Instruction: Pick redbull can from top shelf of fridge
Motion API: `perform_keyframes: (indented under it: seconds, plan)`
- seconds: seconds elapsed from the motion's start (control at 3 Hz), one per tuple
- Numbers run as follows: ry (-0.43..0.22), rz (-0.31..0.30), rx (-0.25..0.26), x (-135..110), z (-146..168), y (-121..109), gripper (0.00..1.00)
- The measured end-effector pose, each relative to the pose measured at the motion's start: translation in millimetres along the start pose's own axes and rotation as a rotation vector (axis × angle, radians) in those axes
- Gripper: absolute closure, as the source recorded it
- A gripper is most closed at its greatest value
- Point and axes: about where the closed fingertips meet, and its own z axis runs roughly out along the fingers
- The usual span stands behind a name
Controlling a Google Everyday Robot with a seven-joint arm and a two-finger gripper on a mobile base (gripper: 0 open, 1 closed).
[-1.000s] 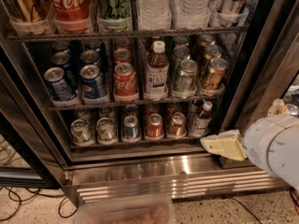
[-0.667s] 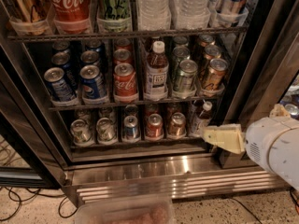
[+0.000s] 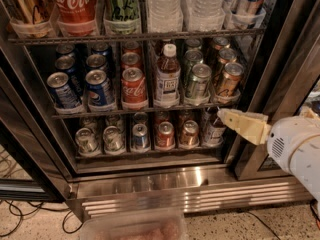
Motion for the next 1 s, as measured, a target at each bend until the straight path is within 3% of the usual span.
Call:
perform_keyframes:
  seconds: [0.33, 1.0]
  plan:
    - [-0.021, 0.004, 0.004, -5.3, 0.6, -0.7, 0.22]
    - [-0.021, 0.004, 0.004, -5.3, 0.6, -0.7, 0.68]
